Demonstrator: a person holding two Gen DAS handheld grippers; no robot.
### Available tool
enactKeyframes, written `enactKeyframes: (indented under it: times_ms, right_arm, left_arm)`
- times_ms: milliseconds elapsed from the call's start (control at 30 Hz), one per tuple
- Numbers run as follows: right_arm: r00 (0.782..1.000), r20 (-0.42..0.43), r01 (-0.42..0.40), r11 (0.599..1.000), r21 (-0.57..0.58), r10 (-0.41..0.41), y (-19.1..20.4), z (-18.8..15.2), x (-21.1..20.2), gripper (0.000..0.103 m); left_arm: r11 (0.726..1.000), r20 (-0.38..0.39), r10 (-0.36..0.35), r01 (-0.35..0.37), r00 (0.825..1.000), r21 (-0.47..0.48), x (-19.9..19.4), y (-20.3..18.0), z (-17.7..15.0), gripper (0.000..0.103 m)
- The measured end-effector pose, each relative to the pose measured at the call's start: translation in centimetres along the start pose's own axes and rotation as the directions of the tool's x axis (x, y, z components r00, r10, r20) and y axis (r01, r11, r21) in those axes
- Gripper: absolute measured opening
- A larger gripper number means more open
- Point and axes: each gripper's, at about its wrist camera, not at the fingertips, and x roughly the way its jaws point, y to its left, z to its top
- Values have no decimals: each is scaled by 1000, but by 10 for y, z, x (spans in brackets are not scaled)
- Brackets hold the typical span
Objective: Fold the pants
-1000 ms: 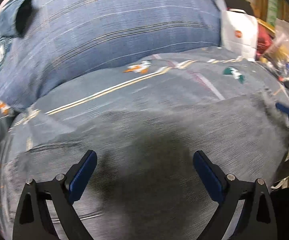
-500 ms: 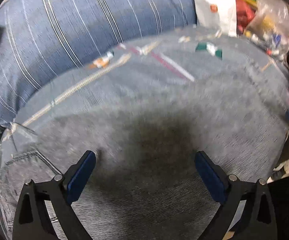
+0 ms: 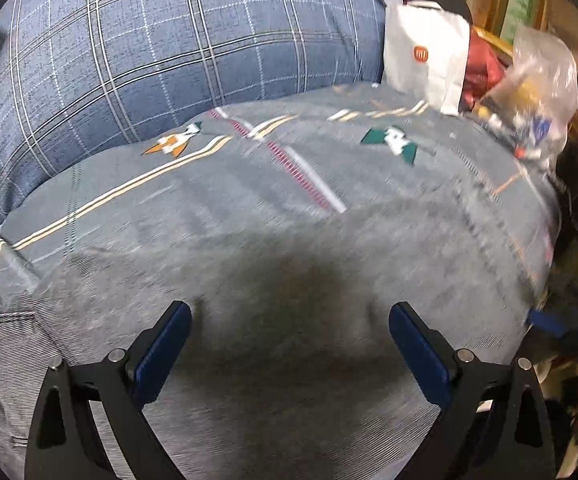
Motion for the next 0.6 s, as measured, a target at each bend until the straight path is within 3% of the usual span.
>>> enactKeyframes:
  times_ms: [167,267,433,600]
  right_arm:
    - [999,19,39,999,-26,-38,9,-4,-6,60]
    - [999,26,46,999,-10,-46,7,-6,-14,60]
    - [998,-24,57,998,21,-57,-3,-1,13,60]
    - [998,-8,61,998,32,-61,-3,1,18,61]
  left_arm:
    - [996,-11,-10,9,1000,-89,15,-9,9,100]
    - [996,-1,-4,4,1000,-85,18,-14,11,100]
    - [996,-24,3,-5,1000,-94,28,-14,9,100]
    - [991,-15,13,-15,1000,-130,31,-9,11,100]
